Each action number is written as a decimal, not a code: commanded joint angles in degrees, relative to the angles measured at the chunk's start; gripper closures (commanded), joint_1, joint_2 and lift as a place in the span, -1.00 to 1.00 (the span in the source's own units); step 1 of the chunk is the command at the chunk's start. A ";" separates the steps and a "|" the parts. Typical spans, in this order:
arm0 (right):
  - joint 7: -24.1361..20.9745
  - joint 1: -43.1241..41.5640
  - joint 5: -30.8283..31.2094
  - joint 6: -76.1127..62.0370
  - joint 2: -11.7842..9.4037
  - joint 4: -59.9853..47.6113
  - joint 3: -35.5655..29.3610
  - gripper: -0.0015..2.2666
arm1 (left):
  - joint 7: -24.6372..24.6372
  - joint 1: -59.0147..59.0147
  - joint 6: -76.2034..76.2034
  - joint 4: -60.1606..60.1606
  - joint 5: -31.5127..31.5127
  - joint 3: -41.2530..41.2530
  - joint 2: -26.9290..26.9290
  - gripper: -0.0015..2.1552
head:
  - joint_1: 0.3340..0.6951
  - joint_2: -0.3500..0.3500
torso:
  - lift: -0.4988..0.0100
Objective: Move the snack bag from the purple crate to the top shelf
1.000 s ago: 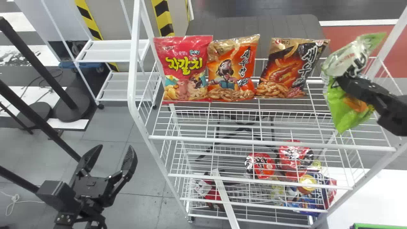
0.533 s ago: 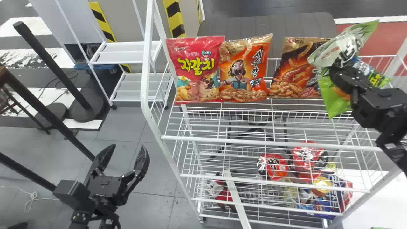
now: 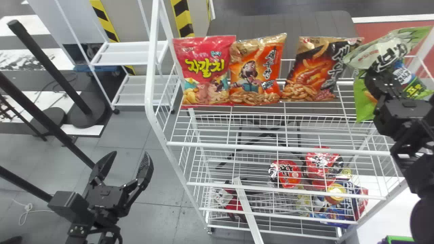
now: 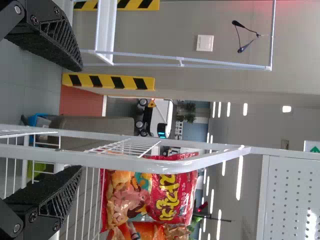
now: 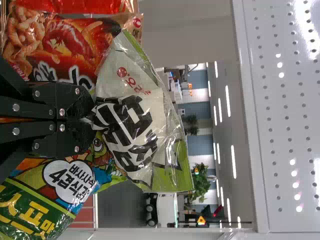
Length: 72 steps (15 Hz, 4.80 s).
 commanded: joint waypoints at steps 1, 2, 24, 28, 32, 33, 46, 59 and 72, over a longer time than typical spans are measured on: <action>-1.23 -1.67 -0.60 -1.75 0.05 3.60 -0.81 0.46 | 0.00 0.00 -0.01 0.03 0.01 -0.06 0.01 -0.88 | 1.00 0.37 | 0.96; -1.23 -2.55 -0.60 -3.34 0.05 5.80 -1.34 0.47 | 0.00 -0.09 -0.01 0.03 0.01 -0.06 0.01 -0.88 | 1.00 0.33 | 0.96; -3.69 -11.86 -10.45 -12.30 0.05 25.22 -2.31 -0.93 | 0.35 0.35 -0.01 -0.93 -0.25 0.03 0.10 -0.88 | 1.00 0.18 | 0.96; -3.42 -9.67 -10.54 -7.38 0.05 20.65 -2.31 -0.93 | 0.35 0.53 -0.01 -1.11 -0.25 -0.06 0.10 -0.88 | 1.00 0.20 | 0.96; -3.42 -6.33 -10.80 -3.16 0.05 13.36 -2.31 -0.93 | 0.35 0.53 -0.01 -1.11 -0.25 0.03 0.10 -0.88 | 1.00 0.21 | 0.96; -3.42 -5.45 -11.06 -2.10 0.05 11.69 -2.31 -0.93 | 0.35 0.53 -0.01 -1.02 -0.25 0.03 0.10 -0.88 | 1.00 0.22 | 0.96; -3.60 16.88 -6.84 8.09 0.05 -15.56 -0.29 -0.93 | 0.35 1.41 -0.71 -2.25 -0.08 0.20 -0.17 -0.88 | 1.00 0.34 | 0.96; -3.78 24.87 -0.60 -13.00 0.05 -11.34 3.49 -0.93 | 0.53 3.52 -2.65 -3.92 -0.34 0.47 -0.61 -0.88 | 1.00 0.46 | 0.96; -3.78 24.61 -0.25 -12.83 0.05 -11.34 5.16 -0.93 | 0.79 4.22 -2.47 -4.54 -0.43 0.82 -0.34 -0.88 | 1.00 0.56 | 0.96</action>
